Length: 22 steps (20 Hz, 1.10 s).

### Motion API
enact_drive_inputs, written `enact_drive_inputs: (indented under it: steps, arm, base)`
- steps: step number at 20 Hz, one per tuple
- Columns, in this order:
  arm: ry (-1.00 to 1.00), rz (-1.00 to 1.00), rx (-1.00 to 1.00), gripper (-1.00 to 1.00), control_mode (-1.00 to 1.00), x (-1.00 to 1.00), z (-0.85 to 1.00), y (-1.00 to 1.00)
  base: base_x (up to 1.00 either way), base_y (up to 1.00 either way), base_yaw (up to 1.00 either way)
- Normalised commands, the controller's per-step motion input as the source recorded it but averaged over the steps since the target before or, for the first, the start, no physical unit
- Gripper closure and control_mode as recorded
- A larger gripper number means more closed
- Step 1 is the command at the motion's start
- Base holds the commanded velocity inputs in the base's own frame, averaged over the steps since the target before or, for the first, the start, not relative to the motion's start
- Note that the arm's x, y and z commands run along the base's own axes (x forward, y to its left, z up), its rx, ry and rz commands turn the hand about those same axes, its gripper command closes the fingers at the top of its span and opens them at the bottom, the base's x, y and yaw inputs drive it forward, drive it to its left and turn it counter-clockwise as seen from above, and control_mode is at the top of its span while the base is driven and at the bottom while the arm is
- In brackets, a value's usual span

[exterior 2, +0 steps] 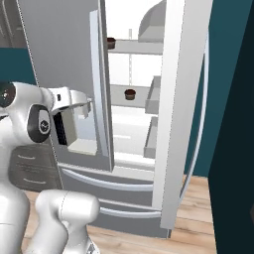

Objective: Take the cupcakes from the fridge and place them on the empty tray on the dining counter.

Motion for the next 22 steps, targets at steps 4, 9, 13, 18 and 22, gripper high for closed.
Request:
enact_drive_inputs:
  steps: [4, 9, 13, 18, 22]
  arm:
    - [-0.28, 0.0, 0.23, -1.0, -1.0, 0.0, 0.11, 0.0]
    - [-0.11, -0.04, 0.35, -1.0, -1.0, 0.0, 0.02, 0.0]
    - [-0.02, 0.0, 0.29, -1.0, -1.0, 0.0, 0.02, 0.01]
    - [-0.01, 0.0, 0.05, -1.0, -1.0, 0.0, 0.18, 0.04]
    - [0.0, 0.0, -0.03, -1.0, -1.0, 0.09, 0.21, 0.0]
  base:
    - [0.0, 0.0, 0.0]
    - [0.0, 0.0, 0.0]
    - [0.0, 0.0, 0.0]
    - [0.0, 0.0, 0.0]
    - [0.0, 0.0, 0.0]
